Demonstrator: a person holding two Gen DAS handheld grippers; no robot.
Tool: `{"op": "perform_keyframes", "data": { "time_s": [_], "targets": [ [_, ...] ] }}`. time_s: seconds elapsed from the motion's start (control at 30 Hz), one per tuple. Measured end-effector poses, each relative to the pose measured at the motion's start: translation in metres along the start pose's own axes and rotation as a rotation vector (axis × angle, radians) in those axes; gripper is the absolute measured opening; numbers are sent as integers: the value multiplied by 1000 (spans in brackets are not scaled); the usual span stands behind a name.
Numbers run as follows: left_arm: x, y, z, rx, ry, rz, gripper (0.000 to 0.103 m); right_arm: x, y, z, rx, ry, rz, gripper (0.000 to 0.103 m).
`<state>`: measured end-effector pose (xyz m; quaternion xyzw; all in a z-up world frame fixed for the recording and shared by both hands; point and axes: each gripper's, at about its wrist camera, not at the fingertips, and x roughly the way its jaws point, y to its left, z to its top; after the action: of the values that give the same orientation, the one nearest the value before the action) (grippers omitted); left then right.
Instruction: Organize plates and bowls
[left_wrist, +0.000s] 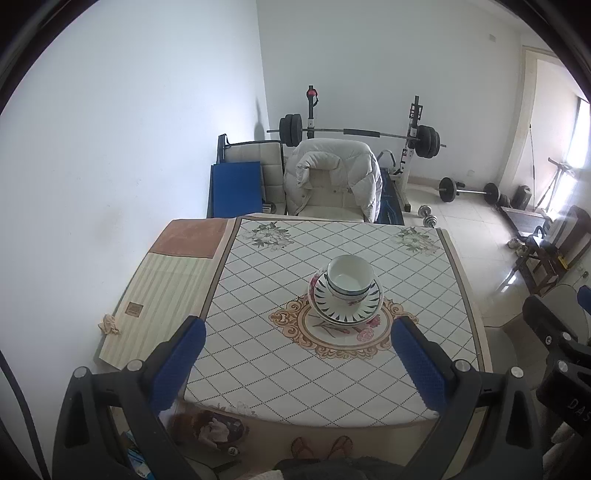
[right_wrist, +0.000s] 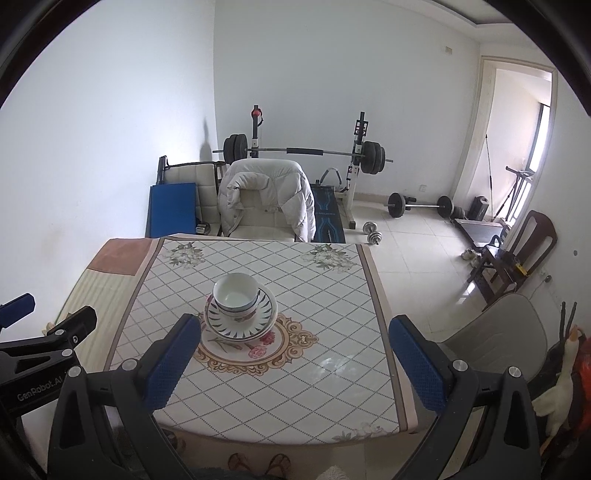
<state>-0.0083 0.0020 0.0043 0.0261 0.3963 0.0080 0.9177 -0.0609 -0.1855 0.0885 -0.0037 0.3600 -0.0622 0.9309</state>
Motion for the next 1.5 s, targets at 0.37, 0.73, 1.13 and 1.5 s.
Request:
{"op": "perform_keyframes", "data": {
  "time_s": [0.37,0.73,1.13,1.5],
  "targets": [
    [-2,4,-1,-2,-7,2,103,-1,10,-1,-15,-2,-16,103],
    [-9,3,1,4,-17,0,103,-2,13,-7,-2,13,-33,103],
    [-11,1,1,14,-19,-9,103,-4,8,-9,20,21,-53,103],
    [-6,3,1,13,-13,1,103,-5,8,-9,18,22,-48,103]
  ]
}}
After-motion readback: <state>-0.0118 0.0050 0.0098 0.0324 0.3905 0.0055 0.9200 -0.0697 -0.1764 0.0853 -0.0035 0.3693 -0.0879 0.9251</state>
